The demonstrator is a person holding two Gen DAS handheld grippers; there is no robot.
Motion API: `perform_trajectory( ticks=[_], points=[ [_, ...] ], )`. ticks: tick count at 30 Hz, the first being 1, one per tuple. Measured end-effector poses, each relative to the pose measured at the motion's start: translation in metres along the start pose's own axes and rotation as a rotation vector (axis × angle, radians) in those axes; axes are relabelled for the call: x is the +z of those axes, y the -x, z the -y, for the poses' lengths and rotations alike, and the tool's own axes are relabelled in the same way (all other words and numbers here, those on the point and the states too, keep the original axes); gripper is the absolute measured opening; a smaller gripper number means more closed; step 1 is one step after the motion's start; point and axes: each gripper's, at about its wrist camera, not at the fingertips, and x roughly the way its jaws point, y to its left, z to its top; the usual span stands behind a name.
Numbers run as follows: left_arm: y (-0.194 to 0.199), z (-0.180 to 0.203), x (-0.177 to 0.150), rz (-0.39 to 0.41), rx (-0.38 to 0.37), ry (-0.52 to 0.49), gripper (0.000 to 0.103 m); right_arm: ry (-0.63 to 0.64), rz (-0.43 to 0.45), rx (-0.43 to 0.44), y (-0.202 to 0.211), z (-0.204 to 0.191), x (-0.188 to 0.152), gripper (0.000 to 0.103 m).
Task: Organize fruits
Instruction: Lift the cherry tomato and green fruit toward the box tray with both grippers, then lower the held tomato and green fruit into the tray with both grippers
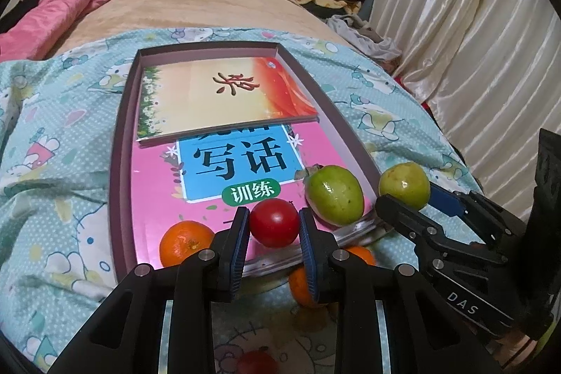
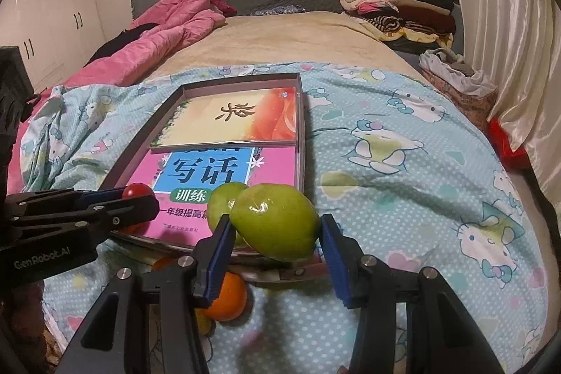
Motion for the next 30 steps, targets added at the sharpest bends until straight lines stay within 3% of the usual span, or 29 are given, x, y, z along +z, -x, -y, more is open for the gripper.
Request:
perform_trajectory(
  ticks=[30],
  points=[
    [-0.016, -0.006, 0.0, -0.019, 0.048, -0.018, 0.029, 0.012, -0.027, 0.125, -0.017, -0.011, 0.003, 0.049]
  ],
)
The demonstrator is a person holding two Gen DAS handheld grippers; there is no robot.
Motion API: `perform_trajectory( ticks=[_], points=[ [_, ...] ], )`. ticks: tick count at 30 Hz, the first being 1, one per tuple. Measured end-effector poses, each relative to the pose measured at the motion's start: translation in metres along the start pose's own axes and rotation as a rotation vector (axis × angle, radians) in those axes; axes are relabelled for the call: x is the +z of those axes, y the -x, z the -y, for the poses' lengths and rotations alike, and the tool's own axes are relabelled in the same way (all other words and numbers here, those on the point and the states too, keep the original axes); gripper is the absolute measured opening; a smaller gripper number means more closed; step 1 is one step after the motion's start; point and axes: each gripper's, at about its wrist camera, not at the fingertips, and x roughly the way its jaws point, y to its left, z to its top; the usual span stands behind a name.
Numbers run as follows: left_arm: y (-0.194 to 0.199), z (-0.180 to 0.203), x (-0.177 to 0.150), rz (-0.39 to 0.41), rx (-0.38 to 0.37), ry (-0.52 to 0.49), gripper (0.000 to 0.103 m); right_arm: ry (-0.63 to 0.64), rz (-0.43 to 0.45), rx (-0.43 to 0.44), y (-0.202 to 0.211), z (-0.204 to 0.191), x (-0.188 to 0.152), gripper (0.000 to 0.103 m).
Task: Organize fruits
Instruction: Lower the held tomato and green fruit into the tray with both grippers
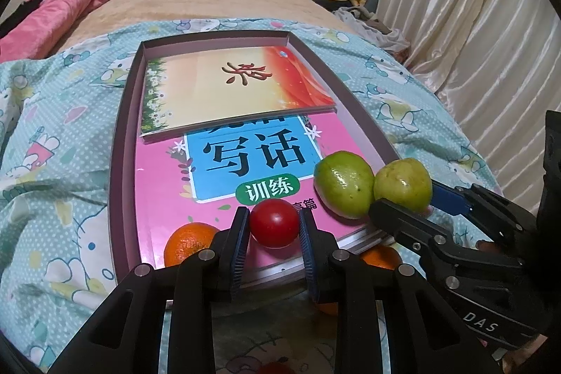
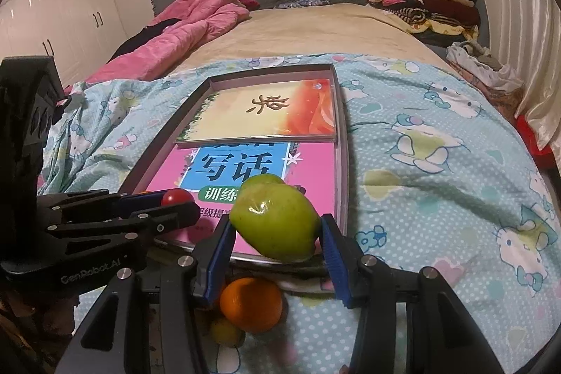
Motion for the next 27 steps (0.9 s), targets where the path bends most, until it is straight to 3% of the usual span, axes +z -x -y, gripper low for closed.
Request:
perform_trajectory(
  ticks=[27],
  points=[
    [0.002, -0.006, 0.001, 0.015, 0.012, 0.005, 0.029, 0.095, -0.018, -0.012, -0.019, -0.011, 0.006, 0.049]
  ],
)
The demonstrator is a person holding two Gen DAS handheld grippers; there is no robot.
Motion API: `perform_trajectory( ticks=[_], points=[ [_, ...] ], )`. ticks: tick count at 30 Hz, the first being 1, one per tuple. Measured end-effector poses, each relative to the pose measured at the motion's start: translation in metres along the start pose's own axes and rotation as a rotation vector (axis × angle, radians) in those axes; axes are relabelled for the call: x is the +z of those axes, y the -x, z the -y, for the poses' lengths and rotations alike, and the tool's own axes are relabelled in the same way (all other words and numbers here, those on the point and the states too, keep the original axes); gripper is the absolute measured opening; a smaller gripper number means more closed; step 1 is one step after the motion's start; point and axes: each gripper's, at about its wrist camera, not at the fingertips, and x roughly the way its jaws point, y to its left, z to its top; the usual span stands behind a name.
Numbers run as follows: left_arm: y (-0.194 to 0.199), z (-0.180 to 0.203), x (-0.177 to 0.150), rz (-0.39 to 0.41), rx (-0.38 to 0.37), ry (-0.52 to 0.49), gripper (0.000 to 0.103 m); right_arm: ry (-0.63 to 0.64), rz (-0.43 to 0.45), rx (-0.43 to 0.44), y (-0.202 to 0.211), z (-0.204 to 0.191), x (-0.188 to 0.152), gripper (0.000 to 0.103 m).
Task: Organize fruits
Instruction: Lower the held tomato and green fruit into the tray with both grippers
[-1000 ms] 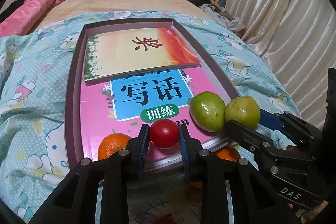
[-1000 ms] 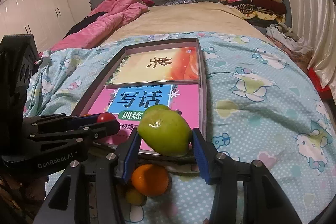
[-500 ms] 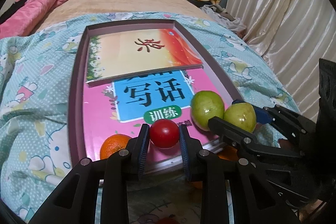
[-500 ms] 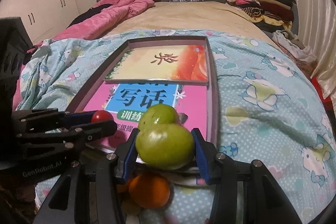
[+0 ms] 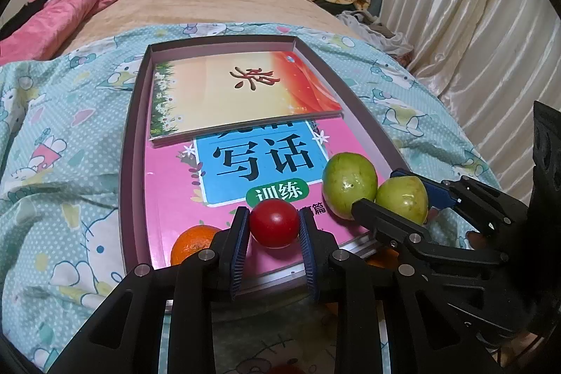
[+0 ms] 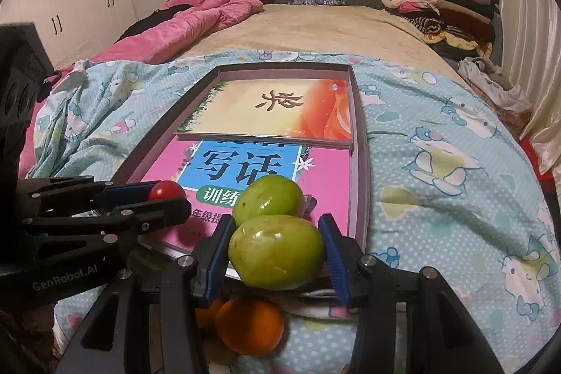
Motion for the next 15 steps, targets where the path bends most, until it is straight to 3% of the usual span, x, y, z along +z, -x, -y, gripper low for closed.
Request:
perform_trajectory(
  ticks=[15],
  points=[
    [0.0, 0.0, 0.0, 0.002, -0.005, 0.008, 0.029, -0.025, 0.01, -0.036, 0.007, 0.01, -0.001, 0.05]
  ],
)
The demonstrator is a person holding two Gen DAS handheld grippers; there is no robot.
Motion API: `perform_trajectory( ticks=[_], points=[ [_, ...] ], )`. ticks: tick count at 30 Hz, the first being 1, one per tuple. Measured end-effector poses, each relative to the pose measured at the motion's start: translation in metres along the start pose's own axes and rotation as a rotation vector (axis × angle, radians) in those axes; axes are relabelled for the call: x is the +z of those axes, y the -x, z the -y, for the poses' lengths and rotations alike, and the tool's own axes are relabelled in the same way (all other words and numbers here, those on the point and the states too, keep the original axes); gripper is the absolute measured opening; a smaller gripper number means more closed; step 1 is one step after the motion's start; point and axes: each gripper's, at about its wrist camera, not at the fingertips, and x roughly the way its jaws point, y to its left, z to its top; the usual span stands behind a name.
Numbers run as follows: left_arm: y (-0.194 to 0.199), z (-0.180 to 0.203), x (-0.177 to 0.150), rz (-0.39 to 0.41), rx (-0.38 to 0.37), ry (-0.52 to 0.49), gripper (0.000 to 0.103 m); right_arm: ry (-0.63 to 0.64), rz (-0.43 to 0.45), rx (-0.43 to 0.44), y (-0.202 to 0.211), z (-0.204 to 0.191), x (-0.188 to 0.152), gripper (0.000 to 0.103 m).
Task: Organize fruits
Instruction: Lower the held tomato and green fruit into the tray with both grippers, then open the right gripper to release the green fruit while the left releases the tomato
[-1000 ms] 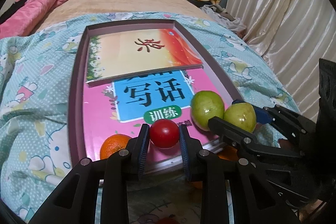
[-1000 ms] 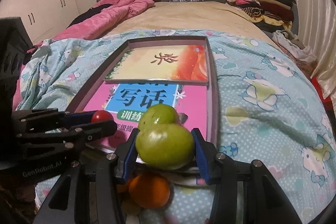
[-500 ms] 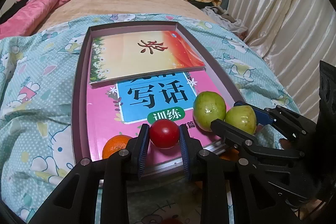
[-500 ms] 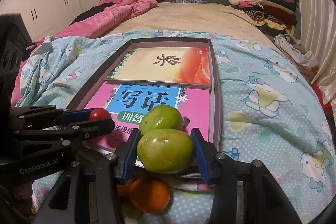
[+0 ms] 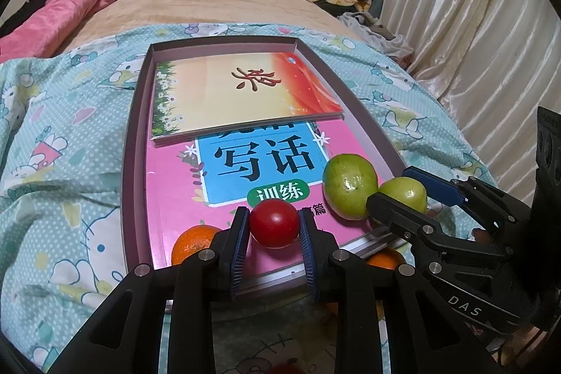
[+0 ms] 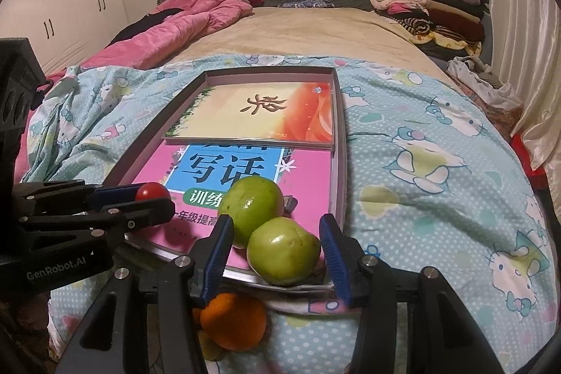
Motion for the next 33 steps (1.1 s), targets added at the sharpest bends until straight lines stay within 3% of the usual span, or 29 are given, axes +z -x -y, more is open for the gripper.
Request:
perform_trajectory(
  ticks=[23, 33],
  points=[
    [0.002, -0.001, 0.0, -0.005, -0.006, 0.006, 0.029, -0.003, 0.027, -0.012, 0.011, 0.002, -0.002, 0.055],
    [0.003, 0.002, 0.0, -0.001, -0.014, -0.001, 0.038, -0.005, 0.036, -0.007, 0.013, 0.002, -0.001, 0.058]
  ],
)
